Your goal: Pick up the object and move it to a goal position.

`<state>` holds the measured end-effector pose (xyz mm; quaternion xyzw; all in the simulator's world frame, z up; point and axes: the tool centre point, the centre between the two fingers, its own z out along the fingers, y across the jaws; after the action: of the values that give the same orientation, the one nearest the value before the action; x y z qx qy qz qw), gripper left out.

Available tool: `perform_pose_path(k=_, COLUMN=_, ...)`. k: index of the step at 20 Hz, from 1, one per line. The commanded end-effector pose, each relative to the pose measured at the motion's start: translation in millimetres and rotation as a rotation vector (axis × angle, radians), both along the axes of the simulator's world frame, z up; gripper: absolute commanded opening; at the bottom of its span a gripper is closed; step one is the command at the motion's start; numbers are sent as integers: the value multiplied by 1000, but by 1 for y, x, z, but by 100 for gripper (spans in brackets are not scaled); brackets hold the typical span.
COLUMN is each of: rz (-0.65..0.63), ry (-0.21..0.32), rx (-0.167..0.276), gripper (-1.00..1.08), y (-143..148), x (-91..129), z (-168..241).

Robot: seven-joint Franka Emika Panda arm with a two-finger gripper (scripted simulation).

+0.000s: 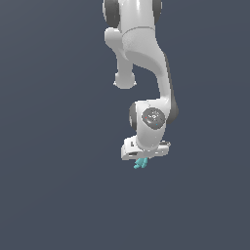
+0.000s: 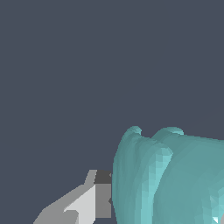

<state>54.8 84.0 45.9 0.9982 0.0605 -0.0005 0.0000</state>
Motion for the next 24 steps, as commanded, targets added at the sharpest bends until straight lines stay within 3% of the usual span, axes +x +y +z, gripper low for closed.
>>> perform_pose_path(k=1, rz=0, ry=-1, rx=0, gripper=-100, y=-2, x=0, z=4)
perform_pose_path(k=10, rz=0, ry=-1, rx=0, gripper=-100, y=-24, x=-3, z=50)
perform_pose_path(k=24, rz=0, ry=-1, rx=1, gripper=-100, y=-93, x=-9, z=197)
